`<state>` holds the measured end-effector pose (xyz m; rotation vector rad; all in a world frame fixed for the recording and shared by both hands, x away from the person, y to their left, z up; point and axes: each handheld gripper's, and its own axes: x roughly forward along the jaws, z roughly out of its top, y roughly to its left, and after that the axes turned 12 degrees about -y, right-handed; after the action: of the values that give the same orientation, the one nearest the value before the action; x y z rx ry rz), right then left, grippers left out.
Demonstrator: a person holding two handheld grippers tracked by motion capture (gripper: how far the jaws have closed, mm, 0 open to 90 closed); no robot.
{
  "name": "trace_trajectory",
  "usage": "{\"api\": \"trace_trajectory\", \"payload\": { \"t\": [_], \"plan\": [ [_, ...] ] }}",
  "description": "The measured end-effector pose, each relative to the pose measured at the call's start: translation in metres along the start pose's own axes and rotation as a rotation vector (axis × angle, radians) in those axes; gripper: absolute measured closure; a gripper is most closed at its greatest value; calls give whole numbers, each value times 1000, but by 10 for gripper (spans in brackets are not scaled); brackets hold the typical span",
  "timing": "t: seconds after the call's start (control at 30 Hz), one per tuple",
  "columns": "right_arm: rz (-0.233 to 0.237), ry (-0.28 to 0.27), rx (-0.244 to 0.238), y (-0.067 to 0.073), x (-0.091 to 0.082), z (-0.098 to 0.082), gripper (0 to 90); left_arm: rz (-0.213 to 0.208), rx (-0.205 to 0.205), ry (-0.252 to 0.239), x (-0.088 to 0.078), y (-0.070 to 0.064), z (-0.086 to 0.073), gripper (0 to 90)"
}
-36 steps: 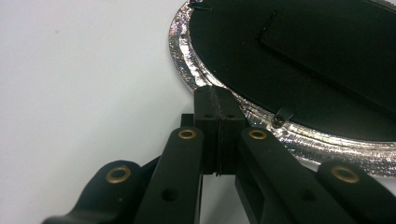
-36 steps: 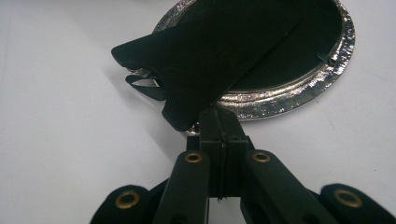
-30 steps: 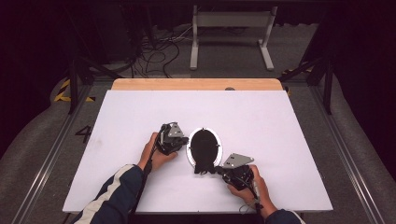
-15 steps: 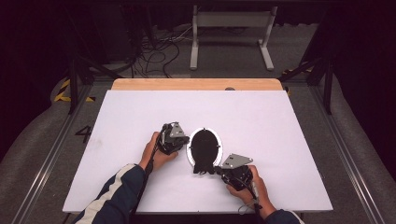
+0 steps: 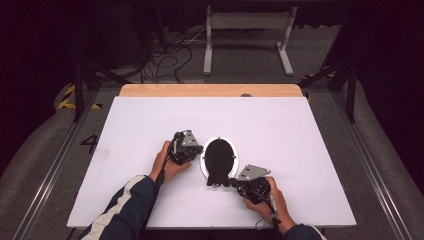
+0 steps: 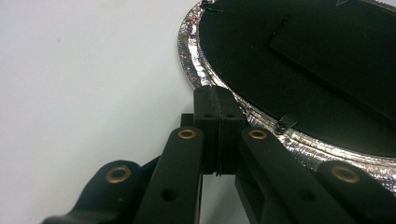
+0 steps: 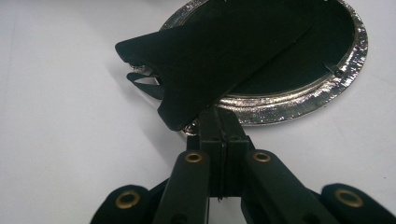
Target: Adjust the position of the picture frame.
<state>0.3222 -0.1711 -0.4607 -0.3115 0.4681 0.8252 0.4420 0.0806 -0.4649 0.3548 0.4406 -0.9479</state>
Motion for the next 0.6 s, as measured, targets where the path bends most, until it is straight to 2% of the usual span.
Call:
{"api": "trace_trajectory", "payload": {
  "t": [0.1,0.13,0.2,0.23,0.27,0.33,0.37,0.4,0.43,0.47,0.5,0.53,0.6],
  "plan": [
    [2,-6,-1,-1,0,-1,900,1,2,0,-1,1,0,824],
    [3,-8,-2,-1,0,-1,900,2,11,8,-6,2,1,825],
    [5,-8,-3,-1,0,-1,900,1,8,-5,-17,2,2,821],
    [5,-8,-3,-1,0,-1,900,1,8,-5,-17,2,2,820],
    [7,-10,-2,-1,-1,-1,900,-2,3,-20,-25,2,2,818],
    [7,-10,0,-1,-1,-1,894,-17,18,-46,-48,-1,2,805],
    [9,-11,-1,-2,-1,-1,886,-18,25,-56,-55,-3,0,797],
    [9,-11,-1,-2,-1,-1,886,-18,25,-56,-55,-3,0,794],
    [11,-12,2,-2,-1,-1,874,-20,43,-65,-66,-5,-2,794],
    [12,-14,6,-3,-1,-2,861,-31,48,-73,-77,-8,-6,791],
    [21,-14,11,-4,-2,-2,853,-37,35,-85,-93,-11,-14,770],
    [24,-14,13,-4,-3,-2,851,-35,47,-92,-102,-12,-20,769],
    [34,-11,11,-4,-5,-2,839,-37,46,-98,-117,-15,-32,754]
  ]
}}
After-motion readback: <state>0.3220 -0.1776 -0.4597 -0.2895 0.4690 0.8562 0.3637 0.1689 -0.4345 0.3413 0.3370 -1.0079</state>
